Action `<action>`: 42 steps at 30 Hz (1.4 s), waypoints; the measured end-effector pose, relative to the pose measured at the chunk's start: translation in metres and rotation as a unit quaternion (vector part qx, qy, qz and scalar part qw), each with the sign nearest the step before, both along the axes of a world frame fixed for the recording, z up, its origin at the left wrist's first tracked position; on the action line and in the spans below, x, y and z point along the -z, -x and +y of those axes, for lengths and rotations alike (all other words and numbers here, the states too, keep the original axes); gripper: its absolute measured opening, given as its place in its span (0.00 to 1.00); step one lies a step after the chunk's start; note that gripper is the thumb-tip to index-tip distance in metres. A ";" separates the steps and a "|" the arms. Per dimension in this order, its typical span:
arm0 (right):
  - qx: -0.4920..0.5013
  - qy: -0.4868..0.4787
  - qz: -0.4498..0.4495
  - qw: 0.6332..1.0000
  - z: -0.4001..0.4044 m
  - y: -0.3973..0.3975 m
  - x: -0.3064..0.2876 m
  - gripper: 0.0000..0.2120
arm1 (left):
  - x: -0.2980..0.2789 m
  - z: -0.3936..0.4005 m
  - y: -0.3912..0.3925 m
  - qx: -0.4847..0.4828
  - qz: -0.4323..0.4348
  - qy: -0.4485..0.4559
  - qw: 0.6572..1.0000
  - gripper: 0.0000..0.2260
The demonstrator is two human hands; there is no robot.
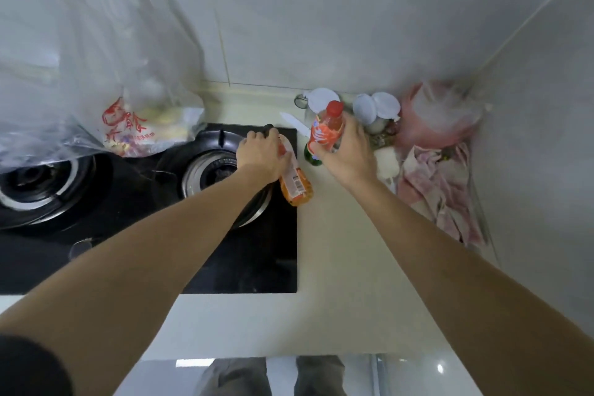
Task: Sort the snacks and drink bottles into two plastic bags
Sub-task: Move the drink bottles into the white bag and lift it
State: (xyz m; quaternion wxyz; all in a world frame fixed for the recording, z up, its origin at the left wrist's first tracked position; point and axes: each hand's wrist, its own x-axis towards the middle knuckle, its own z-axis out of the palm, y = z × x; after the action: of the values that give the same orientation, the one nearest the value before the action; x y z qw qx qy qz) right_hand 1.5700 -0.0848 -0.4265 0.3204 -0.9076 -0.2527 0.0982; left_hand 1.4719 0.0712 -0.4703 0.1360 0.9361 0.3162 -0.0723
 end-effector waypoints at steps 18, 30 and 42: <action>-0.025 -0.023 0.017 0.999 -0.015 -0.032 0.017 0.29 | 0.004 -0.023 -0.035 -0.035 -0.067 0.035 0.997 0.23; -0.078 -0.065 -0.012 0.995 -0.074 0.015 -0.076 0.26 | -0.076 -0.089 0.060 -0.001 -0.248 0.053 0.967 0.28; -0.277 -0.113 0.026 0.954 0.010 0.179 -0.154 0.30 | -0.177 -0.068 0.307 -0.190 -0.293 -0.056 0.935 0.26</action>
State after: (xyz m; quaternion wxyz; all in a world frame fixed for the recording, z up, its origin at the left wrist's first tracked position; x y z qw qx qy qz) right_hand 1.3907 -0.0747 -0.2720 0.3875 -0.7570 -0.4953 0.1774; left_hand 1.1645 0.0029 -0.2937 0.1814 0.8443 0.4379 0.2501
